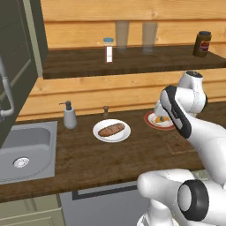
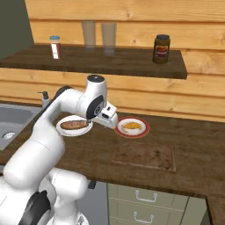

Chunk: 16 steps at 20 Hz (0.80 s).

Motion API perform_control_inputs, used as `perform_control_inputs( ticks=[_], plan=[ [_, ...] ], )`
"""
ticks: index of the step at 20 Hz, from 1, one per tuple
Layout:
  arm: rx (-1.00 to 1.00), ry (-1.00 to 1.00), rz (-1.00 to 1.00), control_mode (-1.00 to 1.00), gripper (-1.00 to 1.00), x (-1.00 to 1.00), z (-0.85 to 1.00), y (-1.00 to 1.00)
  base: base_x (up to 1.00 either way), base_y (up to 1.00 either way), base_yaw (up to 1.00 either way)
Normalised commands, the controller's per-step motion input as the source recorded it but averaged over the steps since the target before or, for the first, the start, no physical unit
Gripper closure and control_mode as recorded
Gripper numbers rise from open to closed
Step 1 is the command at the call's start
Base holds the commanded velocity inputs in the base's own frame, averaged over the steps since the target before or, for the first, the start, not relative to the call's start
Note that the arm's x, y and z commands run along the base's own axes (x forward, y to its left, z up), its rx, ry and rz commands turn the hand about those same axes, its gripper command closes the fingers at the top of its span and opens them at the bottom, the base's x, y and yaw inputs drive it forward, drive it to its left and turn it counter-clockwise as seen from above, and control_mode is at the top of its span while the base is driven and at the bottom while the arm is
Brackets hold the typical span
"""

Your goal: From the different types of pastries on the counter, select a croissant and place it on the cutting board. Then retrieve a jar of jam from the cabinet and place it alongside the croissant on the cutting board.

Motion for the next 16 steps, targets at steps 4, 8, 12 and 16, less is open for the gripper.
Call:
perform_control_inputs(
  ticks=[4, 8, 12, 16],
  plan=[
    [0.05, 0.32, -0.32, -1.00, -1.00, 0.82, -0.13, -0.20, 0.00, 0.00, 0.00],
    [0.13, 0.20, -0.12, -1.00, -1.00, 0.99, -0.16, -0.20, 0.00, 0.00, 0.00],
    [0.22, 0.01, -0.01, -1.00, -1.00, 0.72, -0.32, -0.47, 0.00, 0.00, 0.00],
    [0.12, -0.01, 0.02, -1.00, -1.00, 0.20, -0.48, -0.46, 0.00, 0.00, 0.00]
  ],
)
